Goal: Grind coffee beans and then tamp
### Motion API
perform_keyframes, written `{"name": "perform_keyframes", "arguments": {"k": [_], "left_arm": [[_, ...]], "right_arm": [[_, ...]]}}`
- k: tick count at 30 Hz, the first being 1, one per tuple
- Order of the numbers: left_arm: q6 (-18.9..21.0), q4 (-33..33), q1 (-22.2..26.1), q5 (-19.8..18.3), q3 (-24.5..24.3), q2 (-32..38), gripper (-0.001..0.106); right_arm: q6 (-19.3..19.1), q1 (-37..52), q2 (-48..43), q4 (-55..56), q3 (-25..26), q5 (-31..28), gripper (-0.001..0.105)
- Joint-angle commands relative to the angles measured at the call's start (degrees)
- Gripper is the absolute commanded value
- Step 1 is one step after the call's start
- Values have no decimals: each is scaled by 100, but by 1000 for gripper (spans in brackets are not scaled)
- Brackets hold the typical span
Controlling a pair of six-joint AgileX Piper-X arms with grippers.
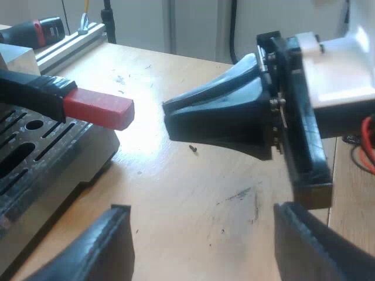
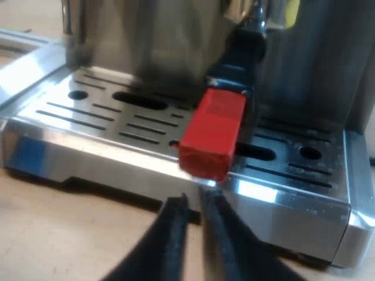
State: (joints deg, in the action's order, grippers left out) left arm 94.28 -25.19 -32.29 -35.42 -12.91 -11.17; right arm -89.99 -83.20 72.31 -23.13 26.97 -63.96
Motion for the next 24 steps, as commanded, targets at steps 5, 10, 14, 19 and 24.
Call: {"name": "perform_keyframes", "arguments": {"k": [5,10,14,19,24], "left_arm": [[14,87,-20,-31,-27,-3,56],[14,100,-20,-31,-27,-3,56],[14,100,-20,-31,-27,-3,56],[14,100,-20,-31,-27,-3,56],[14,100,-20,-31,-27,-3,56]], "right_arm": [[23,-175,-208,19,55,-142,51],[-71,-160,-547,667,383,-151,52],[111,-160,-641,1527,811,-41,61],[880,160,-640,2891,1425,171,60],[1959,919,-629,4805,2208,1307,60]]}}
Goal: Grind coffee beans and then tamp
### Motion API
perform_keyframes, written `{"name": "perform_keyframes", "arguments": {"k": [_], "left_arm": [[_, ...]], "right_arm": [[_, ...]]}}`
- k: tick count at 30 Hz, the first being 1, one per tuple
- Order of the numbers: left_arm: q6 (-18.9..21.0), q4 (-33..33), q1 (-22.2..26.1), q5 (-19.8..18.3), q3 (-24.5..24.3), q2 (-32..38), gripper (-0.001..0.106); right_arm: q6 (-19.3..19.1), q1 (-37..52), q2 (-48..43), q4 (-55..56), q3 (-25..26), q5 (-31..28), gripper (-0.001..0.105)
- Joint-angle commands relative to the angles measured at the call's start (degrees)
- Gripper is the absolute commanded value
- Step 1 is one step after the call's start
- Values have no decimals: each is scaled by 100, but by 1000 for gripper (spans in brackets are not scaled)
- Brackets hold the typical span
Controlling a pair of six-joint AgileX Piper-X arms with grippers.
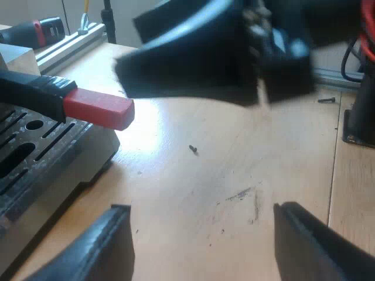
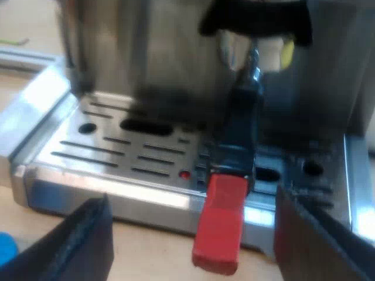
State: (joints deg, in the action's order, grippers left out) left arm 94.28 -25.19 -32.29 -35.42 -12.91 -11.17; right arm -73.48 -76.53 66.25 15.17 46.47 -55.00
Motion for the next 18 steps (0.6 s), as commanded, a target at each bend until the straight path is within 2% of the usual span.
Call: {"name": "perform_keyframes", "arguments": {"k": [1,2,5,11,18], "left_arm": [[14,100,-20,-31,-27,-3,56],[14,100,-20,-31,-27,-3,56],[14,109,-20,-31,-27,-3,56],[14,109,-20,-31,-27,-3,56],[14,109,-20,-31,-27,-3,56]], "right_arm": [[413,341,-13,1153,338,598,60],[608,502,0,1488,494,865,60],[865,812,76,2054,818,1401,60],[906,1257,415,2456,1341,2404,60],[1082,1780,722,2456,1403,2970,60]]}}
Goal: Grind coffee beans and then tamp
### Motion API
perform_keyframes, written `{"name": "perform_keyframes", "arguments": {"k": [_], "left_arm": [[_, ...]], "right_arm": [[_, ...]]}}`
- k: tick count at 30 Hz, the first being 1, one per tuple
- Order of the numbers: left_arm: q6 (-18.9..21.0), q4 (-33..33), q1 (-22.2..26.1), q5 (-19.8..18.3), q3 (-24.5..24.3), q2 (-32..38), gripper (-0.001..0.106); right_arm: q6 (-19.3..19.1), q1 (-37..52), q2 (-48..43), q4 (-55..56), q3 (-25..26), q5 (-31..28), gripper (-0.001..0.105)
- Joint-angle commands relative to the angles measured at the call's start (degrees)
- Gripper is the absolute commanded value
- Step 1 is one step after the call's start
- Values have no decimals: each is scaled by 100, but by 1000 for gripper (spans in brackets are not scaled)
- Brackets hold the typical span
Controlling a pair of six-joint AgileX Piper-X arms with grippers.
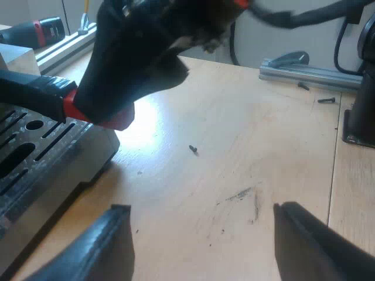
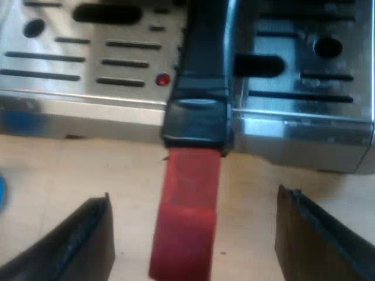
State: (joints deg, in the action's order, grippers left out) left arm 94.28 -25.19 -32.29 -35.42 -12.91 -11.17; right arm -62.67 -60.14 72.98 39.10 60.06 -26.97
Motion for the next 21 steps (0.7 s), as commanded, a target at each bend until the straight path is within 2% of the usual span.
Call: {"name": "perform_keyframes", "arguments": {"k": [1,15,21], "left_arm": [[14,109,-20,-31,-27,-3,56],[14,109,-20,-31,-27,-3,56],[14,109,-20,-31,-27,-3,56]], "right_arm": [[2,157,62,63,45,171,60],[-563,283,682,-597,24,356,60],[-563,400,732,-819,-151,452,60]]}}
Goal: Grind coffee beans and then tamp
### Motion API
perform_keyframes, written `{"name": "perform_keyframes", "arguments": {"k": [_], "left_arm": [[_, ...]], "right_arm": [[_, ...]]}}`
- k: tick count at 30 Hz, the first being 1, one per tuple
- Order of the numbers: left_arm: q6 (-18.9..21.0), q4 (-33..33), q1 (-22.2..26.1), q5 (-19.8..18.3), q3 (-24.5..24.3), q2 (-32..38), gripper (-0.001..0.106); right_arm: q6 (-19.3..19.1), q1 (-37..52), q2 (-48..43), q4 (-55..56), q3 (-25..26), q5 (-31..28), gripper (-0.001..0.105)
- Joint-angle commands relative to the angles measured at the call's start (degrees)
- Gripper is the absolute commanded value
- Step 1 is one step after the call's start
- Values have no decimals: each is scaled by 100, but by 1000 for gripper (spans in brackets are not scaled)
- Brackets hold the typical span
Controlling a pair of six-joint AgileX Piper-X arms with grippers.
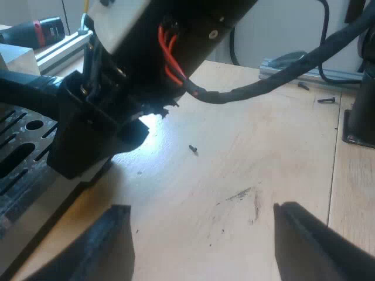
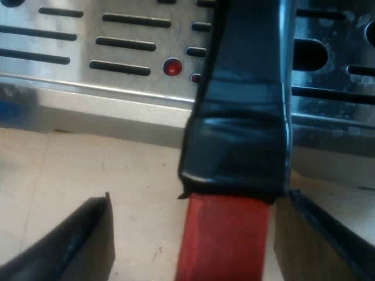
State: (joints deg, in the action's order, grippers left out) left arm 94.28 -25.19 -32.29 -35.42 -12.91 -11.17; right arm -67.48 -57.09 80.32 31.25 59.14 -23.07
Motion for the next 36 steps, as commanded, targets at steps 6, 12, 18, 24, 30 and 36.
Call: {"name": "perform_keyframes", "arguments": {"k": [6,12,18,24,30,36], "left_arm": [[14,109,-20,-31,-27,-3,56],[14,109,-20,-31,-27,-3,56],[14,109,-20,-31,-27,-3,56],[14,109,-20,-31,-27,-3,56],[14,109,-20,-31,-27,-3,56],[14,109,-20,-31,-27,-3,56]], "right_arm": [[-110,95,-2,-143,-81,109,60],[-174,95,-2,-233,-81,151,60],[-174,95,-2,-233,-81,149,33],[-174,95,-2,-233,-81,149,1],[-174,82,-2,-233,-81,149,0],[-174,20,-161,-108,-81,304,0]]}}
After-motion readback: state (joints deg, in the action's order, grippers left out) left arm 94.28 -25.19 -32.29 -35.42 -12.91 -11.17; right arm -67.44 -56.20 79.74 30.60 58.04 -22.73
